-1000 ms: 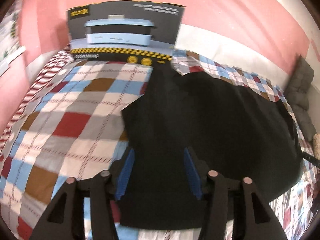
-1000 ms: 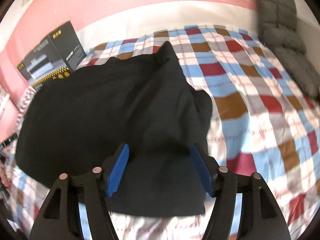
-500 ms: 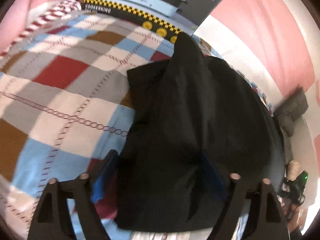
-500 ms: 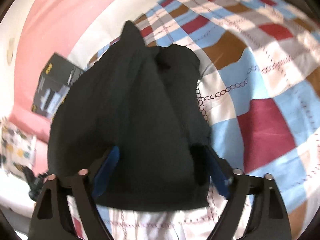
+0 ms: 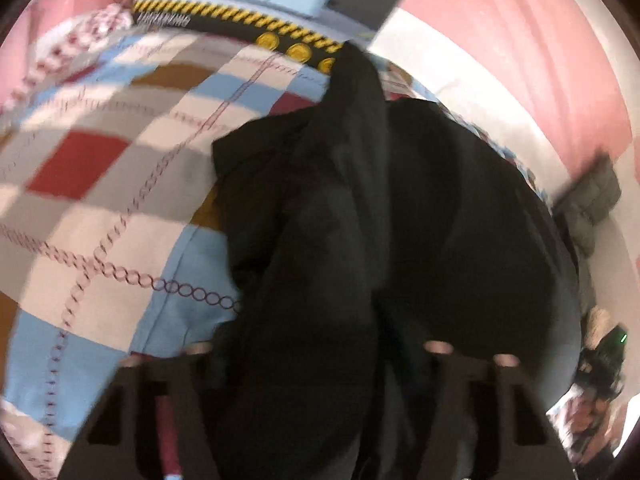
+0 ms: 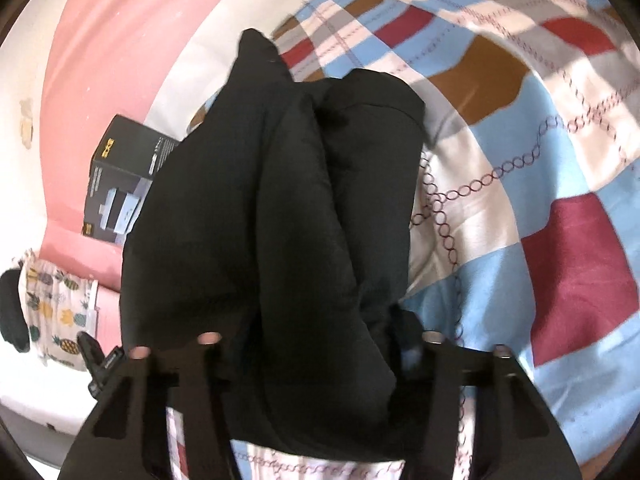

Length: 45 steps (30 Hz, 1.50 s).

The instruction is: Fold large clothes

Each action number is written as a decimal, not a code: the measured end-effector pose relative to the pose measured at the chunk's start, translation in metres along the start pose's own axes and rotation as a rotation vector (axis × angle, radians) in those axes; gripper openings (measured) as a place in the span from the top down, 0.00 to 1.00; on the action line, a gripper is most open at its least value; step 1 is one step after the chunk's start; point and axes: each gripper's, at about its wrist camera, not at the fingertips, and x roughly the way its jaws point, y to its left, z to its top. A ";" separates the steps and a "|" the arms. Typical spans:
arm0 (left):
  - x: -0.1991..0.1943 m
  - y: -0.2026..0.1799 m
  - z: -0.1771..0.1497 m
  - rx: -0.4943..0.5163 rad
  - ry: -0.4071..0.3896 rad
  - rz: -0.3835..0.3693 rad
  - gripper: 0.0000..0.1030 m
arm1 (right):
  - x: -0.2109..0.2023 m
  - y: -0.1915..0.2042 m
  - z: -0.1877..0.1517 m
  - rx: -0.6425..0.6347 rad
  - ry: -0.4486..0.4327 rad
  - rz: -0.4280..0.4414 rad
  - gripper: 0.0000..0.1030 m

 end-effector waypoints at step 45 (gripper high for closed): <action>-0.213 0.006 -0.151 0.040 -0.007 -0.021 0.43 | -0.193 -0.002 -0.173 -0.113 -0.078 -0.162 0.39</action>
